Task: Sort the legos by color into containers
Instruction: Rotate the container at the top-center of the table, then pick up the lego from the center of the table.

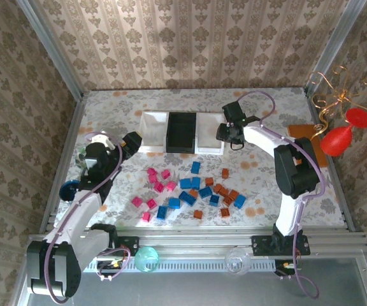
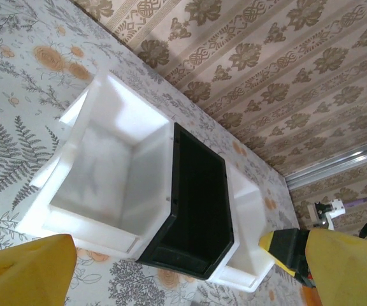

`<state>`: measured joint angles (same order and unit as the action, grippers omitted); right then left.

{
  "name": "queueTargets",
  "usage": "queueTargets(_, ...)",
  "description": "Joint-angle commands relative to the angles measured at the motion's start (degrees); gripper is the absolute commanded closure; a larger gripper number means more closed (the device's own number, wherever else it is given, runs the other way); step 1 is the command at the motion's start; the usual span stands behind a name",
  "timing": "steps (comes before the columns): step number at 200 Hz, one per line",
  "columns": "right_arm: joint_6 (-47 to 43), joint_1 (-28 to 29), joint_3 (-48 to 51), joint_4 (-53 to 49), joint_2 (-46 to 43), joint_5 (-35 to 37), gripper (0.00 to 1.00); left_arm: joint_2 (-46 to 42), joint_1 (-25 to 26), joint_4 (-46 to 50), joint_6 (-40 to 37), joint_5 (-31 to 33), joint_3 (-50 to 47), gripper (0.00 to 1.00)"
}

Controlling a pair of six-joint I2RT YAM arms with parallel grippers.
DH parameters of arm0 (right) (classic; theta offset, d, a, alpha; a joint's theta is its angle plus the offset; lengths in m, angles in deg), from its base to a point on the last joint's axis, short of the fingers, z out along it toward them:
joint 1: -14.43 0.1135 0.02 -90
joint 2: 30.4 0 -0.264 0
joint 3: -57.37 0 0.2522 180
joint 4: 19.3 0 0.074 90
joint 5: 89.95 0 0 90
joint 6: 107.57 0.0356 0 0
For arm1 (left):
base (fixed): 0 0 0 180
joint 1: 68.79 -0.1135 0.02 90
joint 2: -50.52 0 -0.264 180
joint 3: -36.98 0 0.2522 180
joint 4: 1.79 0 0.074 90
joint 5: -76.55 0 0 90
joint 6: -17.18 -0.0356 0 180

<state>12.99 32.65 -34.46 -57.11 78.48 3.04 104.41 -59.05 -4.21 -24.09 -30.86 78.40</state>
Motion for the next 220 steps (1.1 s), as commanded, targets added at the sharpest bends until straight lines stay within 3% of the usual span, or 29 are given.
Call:
queueTargets(1, -1.9, -0.05, -3.03, -4.3, 1.77, 2.02, 0.59, -0.04, 0.46, 1.25, -2.15, -0.87, 1.87, 0.06)
queueTargets(35, -3.17, -0.13, -5.38, -5.11, 3.22, 2.26, 0.66, 0.82, 0.63, 0.48, -1.94, -1.31, 1.87, 0.06)
queueTargets(61, -4.04, -0.17, -7.12, -6.28, 4.25, 2.59, 0.65, 1.39, 0.89, 0.3, -1.93, -1.74, 1.96, 0.06)
queueTargets(71, -4.19, -0.1, -7.15, -6.44, 3.6, 3.05, 0.56, 1.4, 1.15, 0.45, -1.97, -1.84, 2.02, 0.05)
queueTargets(85, -4.61, 0.27, -4.73, -5.62, 0.46, 3.65, 0.35, 1.1, 1.65, 1.4, -2.42, -1.47, 2.13, 0.0)
queueTargets(108, -4.06, 1.22, 1.87, -4.4, -7.78, 5.48, 0.23, -0.03, 3.53, 6.13, -4.89, 0.31, 2.88, 0.0)
queueTargets(113, -3.63, 1.48, 3.26, -4.84, -9.55, 5.68, 0.12, -0.44, 3.97, 7.44, -5.56, 1.01, 3.01, 0.0)
queueTargets(124, -2.37, 2.3, 6.38, -6.21, -13.0, 6.36, 0.06, -1.25, 4.96, 10.13, -6.66, 2.33, 3.2, 0.0)
queueTargets(159, 3.3, 5.99, 17.39, -8.41, -20.86, 6.97, 0.07, -4.1, 6.59, 10.37, -6.73, 4.66, -0.64, 0.0)
queueTargets(195, 7.52, 10.13, 22.69, -5.21, -20.35, 1.14, 0.27, -4.39, 6.7, 10.23, -6.93, 4.6, -2.4, 0.0)
queueTargets(220, 10.13, 11.48, 24.55, -3.44, -17.91, 0.94, 0.34, -4.01, 6.7, 11.5, -7.66, 4.23, -1.82, 0.0)
